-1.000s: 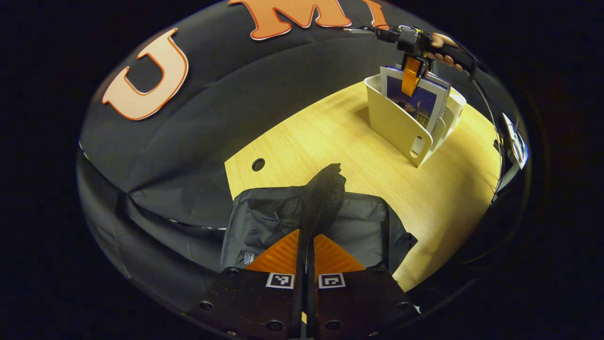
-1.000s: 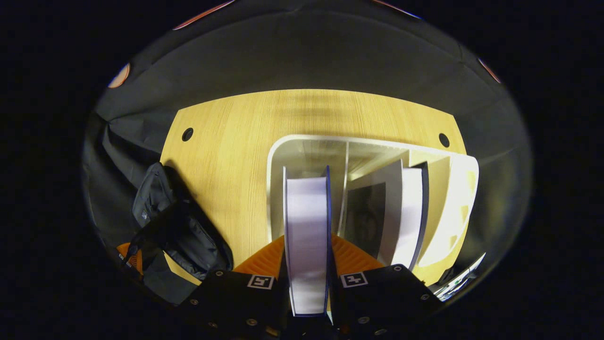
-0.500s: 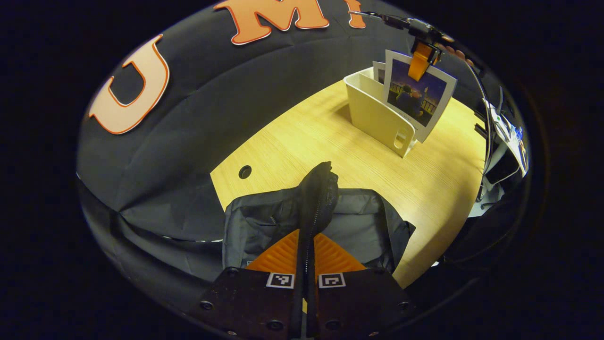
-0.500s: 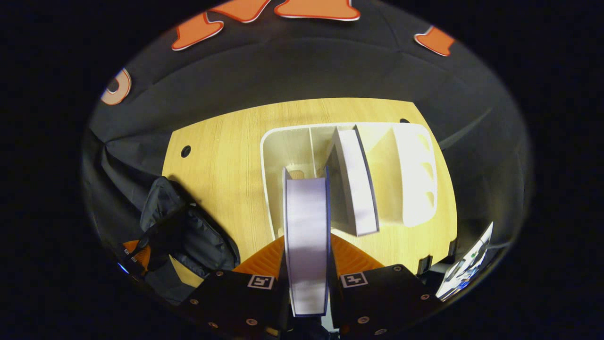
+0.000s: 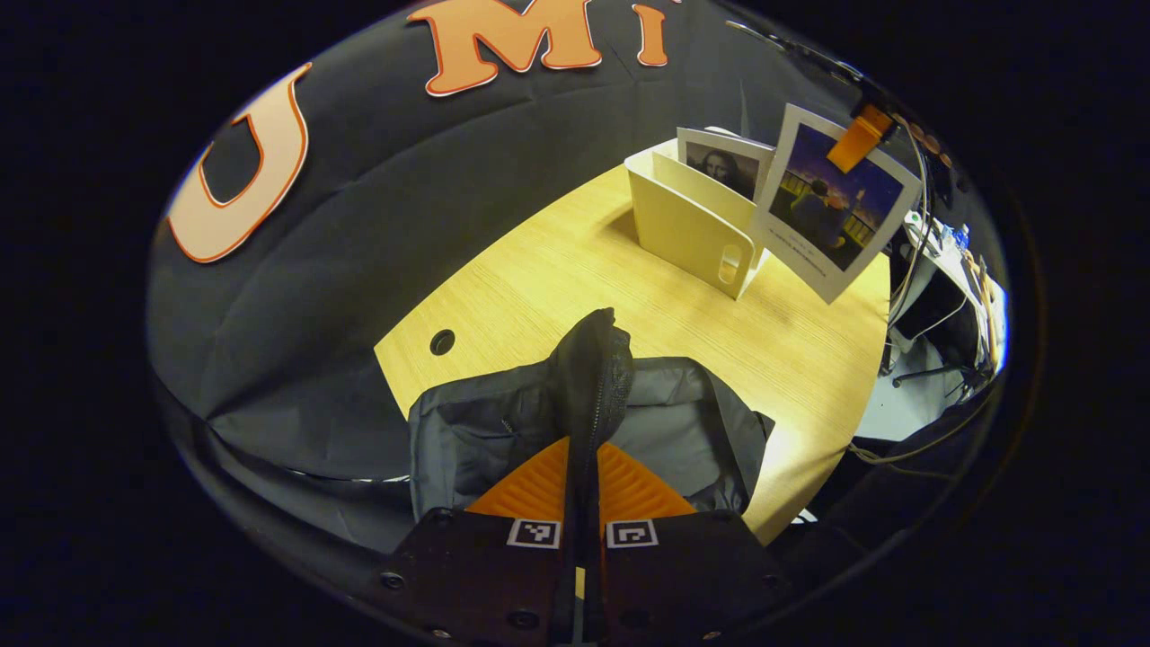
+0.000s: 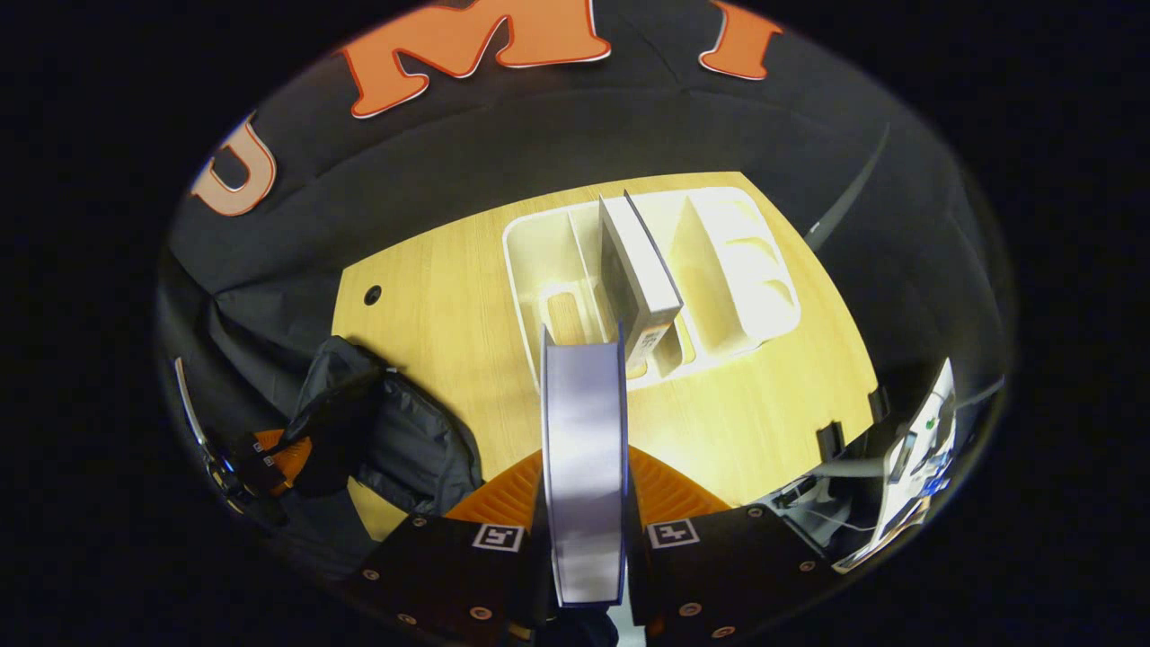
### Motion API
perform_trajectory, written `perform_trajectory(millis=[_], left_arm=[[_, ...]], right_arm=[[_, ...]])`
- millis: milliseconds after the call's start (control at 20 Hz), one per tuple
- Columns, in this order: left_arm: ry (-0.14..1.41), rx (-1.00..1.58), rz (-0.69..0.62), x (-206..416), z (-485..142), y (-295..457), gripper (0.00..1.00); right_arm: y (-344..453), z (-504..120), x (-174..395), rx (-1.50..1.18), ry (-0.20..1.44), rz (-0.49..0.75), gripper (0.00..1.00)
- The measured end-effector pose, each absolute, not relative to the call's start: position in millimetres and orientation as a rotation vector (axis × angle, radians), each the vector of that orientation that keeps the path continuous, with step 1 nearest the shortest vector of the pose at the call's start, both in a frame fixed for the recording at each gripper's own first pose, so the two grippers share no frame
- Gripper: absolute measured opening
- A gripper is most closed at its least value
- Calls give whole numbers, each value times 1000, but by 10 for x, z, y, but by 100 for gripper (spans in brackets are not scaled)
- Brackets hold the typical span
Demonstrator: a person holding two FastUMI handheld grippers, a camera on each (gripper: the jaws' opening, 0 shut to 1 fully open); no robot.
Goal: Open the schoolbag, grab two books from the bookshelf and put them into the schoolbag.
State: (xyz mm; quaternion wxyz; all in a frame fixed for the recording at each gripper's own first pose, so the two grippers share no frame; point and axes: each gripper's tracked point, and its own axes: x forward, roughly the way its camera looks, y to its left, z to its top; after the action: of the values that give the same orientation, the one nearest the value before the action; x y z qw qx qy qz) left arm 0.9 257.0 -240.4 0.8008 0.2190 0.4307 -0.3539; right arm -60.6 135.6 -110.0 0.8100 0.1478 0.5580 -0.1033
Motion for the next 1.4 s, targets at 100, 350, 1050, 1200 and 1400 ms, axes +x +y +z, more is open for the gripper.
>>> perform_trajectory(millis=[100,350,1050,1200,1400], left_arm=[[915,461,-775,-5,-2390,2590,5],[904,448,-797,-23,-2369,2626,5],[883,325,-821,-105,-2225,2543,5],[863,303,-840,-150,-2191,2491,4],[844,267,-852,-186,-2128,2409,5]], right_arm=[[1534,-1091,-744,391,1170,-192,35],[1911,-1050,-995,567,1129,-128,35],[3269,-1550,-596,908,966,181,33],[3530,-1856,-435,995,954,204,33],[3923,-2123,-325,1046,930,263,33]])
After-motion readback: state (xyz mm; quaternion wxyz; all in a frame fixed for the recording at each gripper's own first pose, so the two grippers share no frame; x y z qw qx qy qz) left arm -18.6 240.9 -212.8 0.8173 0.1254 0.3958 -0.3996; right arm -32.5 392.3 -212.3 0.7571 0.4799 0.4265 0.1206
